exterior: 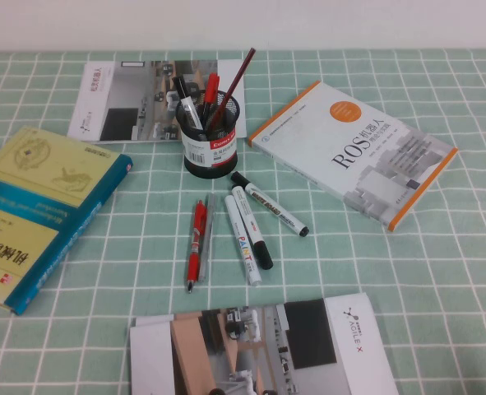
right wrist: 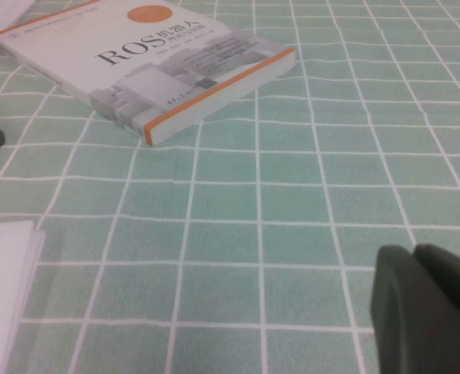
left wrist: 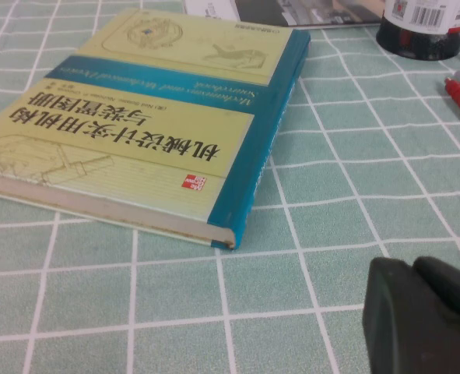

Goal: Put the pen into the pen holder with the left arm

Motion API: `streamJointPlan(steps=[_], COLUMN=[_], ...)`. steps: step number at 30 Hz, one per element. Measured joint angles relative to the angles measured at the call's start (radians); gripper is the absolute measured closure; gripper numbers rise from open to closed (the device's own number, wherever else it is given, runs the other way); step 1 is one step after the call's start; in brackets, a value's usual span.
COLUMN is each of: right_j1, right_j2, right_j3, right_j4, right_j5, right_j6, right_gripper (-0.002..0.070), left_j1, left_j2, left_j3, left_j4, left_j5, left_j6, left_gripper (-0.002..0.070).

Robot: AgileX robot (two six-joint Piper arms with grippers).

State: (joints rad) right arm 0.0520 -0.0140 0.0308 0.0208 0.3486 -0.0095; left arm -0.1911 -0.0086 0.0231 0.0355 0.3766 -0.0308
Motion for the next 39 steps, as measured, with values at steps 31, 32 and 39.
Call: streamJointPlan(steps=[31,32,39], right_j1=[0.000,0.000,0.000], right_j2=[0.000,0.000,0.000], right_j3=[0.000,0.000,0.000], right_j4=[0.000,0.000,0.000], right_j5=[0.000,0.000,0.000], right_j6=[0.000,0.000,0.000], right_gripper=[0.0696,0.0696,0.0696], left_j1=[0.000,0.000,0.000], left_j2=[0.000,0.000,0.000], left_j3=[0.004,0.004,0.004], left_j4=[-0.196,-0.231,-0.324], left_j5=[-0.134,-0.148,-0.219], left_j6=[-0.125,-0.143,-0.177], left_gripper=[0.0676,0.0676,0.0676])
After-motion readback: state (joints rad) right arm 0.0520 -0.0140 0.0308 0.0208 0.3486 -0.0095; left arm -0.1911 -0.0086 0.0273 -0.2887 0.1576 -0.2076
